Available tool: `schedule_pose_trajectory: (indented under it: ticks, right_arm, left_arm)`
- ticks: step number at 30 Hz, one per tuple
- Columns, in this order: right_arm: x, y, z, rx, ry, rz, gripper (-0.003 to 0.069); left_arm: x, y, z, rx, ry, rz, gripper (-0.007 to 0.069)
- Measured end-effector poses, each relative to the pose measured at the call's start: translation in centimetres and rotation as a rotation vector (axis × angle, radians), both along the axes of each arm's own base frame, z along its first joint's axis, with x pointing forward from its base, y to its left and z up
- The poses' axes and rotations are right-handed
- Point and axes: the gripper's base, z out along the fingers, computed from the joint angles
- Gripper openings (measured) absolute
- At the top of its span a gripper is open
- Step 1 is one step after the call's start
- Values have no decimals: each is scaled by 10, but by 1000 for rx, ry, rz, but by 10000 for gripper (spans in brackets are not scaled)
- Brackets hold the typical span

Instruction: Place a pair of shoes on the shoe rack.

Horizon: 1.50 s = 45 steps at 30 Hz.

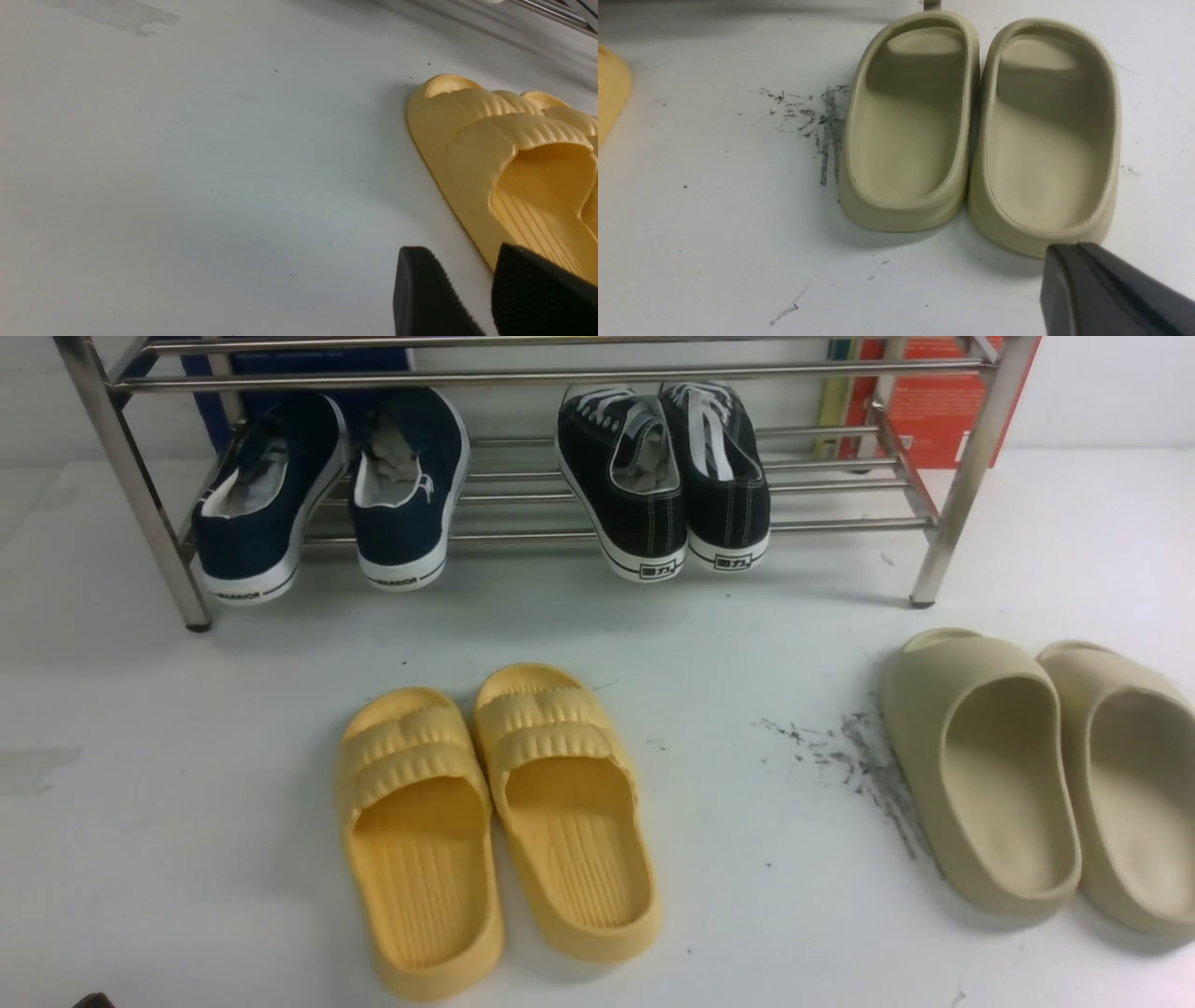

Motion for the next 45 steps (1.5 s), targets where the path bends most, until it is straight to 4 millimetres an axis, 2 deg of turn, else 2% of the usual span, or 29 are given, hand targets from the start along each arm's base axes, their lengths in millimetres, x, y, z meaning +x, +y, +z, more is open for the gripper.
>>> schedule_pose_trajectory:
  ticks: [45]
  right_arm:
    - [0,0,0,7,1,-3,20]
  left_arm:
    - [0,0,0,0,0,4,238]
